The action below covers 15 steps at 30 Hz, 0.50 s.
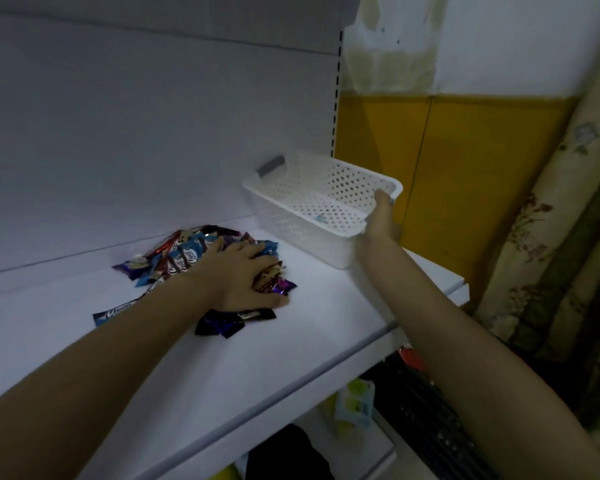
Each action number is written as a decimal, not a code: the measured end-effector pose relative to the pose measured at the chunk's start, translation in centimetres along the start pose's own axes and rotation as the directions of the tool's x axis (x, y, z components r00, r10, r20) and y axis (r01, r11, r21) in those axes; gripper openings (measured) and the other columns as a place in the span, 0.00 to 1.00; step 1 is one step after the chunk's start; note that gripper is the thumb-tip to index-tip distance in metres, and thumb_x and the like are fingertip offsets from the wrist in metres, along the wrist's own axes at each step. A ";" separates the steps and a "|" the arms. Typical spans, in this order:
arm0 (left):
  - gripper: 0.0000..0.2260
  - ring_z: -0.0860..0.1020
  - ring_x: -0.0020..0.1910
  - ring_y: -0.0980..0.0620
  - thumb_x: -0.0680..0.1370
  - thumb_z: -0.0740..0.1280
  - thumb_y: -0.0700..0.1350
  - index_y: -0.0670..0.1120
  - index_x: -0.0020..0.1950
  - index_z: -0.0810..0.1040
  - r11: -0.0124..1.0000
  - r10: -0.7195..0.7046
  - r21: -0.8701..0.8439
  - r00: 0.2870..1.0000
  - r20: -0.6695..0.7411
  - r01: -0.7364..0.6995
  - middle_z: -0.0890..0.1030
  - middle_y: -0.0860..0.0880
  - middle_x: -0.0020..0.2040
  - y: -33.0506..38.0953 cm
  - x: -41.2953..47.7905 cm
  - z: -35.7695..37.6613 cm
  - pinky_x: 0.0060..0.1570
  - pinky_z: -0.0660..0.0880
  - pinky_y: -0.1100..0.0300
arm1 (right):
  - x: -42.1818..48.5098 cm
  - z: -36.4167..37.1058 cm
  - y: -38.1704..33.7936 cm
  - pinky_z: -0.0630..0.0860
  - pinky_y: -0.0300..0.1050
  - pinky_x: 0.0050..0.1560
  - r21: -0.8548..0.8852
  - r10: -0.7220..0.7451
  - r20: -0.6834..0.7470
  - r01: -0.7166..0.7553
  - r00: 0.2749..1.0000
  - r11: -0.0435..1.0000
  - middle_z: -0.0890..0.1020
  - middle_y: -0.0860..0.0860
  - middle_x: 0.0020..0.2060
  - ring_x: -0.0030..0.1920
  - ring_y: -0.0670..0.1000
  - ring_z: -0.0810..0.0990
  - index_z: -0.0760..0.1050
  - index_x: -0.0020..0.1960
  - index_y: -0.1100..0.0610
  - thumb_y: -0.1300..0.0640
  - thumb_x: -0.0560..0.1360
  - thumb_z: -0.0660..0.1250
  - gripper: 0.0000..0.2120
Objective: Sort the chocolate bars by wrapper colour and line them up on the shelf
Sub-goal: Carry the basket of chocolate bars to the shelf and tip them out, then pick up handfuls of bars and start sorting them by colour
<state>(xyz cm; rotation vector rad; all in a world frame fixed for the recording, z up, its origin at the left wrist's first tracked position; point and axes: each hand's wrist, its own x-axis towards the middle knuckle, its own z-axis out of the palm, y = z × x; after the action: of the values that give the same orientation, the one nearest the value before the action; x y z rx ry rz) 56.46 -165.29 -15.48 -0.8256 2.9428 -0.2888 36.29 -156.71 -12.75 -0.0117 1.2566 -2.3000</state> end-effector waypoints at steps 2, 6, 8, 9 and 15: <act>0.39 0.52 0.77 0.48 0.71 0.50 0.75 0.57 0.77 0.53 1.000 0.010 0.012 1.000 -0.002 -0.010 0.51 0.51 0.79 0.2 -0.1 0.4 0.73 0.46 0.41 | 0.3 -0.7 0.2 0.81 0.51 0.45 0.004 0.084 -0.007 -0.084 0.996 0.996 0.80 0.55 0.55 0.49 0.56 0.82 0.72 0.64 0.57 0.45 0.72 0.71 0.26; 0.39 0.53 0.77 0.48 0.72 0.49 0.74 0.56 0.78 0.53 0.999 0.020 0.038 1.000 0.003 -0.020 0.51 0.50 0.79 0.4 -0.2 0.4 0.74 0.47 0.44 | 0.1 -1.4 0.9 0.76 0.57 0.56 -0.083 0.048 -0.224 -0.069 0.973 0.994 0.74 0.56 0.62 0.57 0.57 0.76 0.64 0.68 0.54 0.38 0.68 0.71 0.36; 0.38 0.53 0.77 0.48 0.72 0.49 0.74 0.56 0.78 0.52 0.999 0.020 0.039 1.000 0.004 -0.020 0.52 0.50 0.79 0.5 -0.3 0.2 0.74 0.47 0.45 | -0.7 -1.2 1.5 0.72 0.57 0.61 -0.271 -0.267 -0.287 0.189 0.920 0.944 0.68 0.55 0.68 0.63 0.57 0.71 0.62 0.71 0.51 0.38 0.70 0.69 0.36; 0.38 0.54 0.76 0.48 0.72 0.49 0.74 0.56 0.78 0.52 0.999 0.021 0.040 1.000 0.002 -0.021 0.52 0.50 0.79 0.6 -0.4 0.1 0.74 0.48 0.45 | -1.2 -1.1 1.9 0.69 0.59 0.65 -0.388 -0.489 -0.207 0.388 0.847 0.836 0.67 0.53 0.70 0.67 0.56 0.68 0.63 0.72 0.50 0.38 0.71 0.68 0.34; 0.37 0.57 0.75 0.49 0.73 0.49 0.73 0.56 0.77 0.55 0.999 0.039 0.026 0.999 -0.028 -0.039 0.57 0.51 0.78 0.6 -0.7 0.2 0.73 0.49 0.47 | -0.6 -2.7 2.9 0.73 0.49 0.48 -0.470 -0.687 0.707 0.837 0.167 -0.280 0.83 0.51 0.33 0.38 0.51 0.79 0.81 0.36 0.57 0.39 0.71 0.68 0.21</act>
<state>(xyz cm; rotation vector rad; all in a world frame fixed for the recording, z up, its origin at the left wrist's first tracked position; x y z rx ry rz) 56.77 -164.50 -15.79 -0.7665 2.9707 -0.3368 37.37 -155.62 -16.47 -2.0249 2.7295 -1.8497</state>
